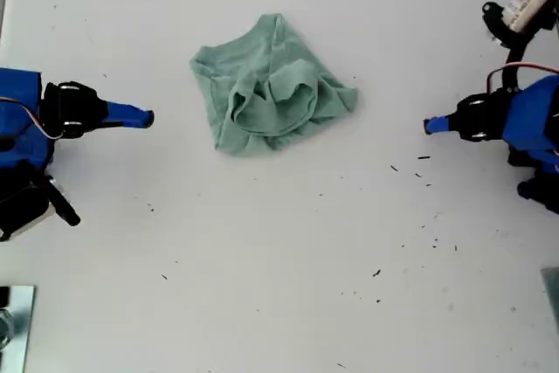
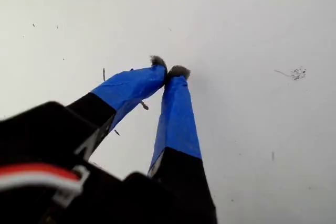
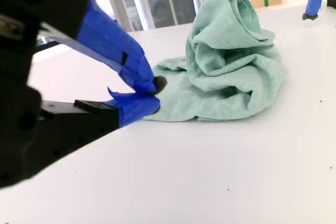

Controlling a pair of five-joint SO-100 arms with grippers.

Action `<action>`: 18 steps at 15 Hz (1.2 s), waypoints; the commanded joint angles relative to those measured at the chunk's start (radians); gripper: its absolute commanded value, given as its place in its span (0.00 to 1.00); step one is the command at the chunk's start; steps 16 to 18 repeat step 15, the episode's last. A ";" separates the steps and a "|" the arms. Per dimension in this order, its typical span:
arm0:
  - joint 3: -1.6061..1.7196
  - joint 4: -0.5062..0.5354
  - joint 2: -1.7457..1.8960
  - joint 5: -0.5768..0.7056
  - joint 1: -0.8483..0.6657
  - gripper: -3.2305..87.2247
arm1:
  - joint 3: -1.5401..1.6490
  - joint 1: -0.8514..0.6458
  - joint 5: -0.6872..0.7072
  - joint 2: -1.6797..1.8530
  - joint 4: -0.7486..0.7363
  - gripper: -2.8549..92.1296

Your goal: Fold t shirt

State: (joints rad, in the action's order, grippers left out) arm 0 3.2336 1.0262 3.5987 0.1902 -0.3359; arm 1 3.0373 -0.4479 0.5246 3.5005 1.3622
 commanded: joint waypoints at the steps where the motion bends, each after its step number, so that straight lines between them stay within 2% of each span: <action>1: 0.011 0.000 0.006 0.006 -0.002 0.08 | 0.058 -0.015 -0.026 0.006 -0.003 0.05; 2: 0.008 0.000 0.006 0.003 0.026 0.08 | 0.058 -0.015 -0.087 0.006 -0.003 0.08; 3: -0.003 -0.002 0.006 0.002 0.054 0.08 | 0.060 -0.014 -0.221 0.006 -0.003 0.08; 5: 0.003 0.009 0.006 -0.069 0.074 0.09 | 0.060 0.009 -0.380 0.006 -0.003 0.08; 6: 0.005 0.009 0.006 -0.069 0.078 0.09 | 0.060 0.003 -0.245 0.006 -0.003 0.08; 8: 0.005 0.009 0.006 -0.069 0.080 0.09 | 0.055 0.000 0.342 0.006 0.003 0.08; 18: 0.005 0.008 0.006 -0.069 0.078 0.09 | 0.054 0.008 0.322 0.006 0.008 0.07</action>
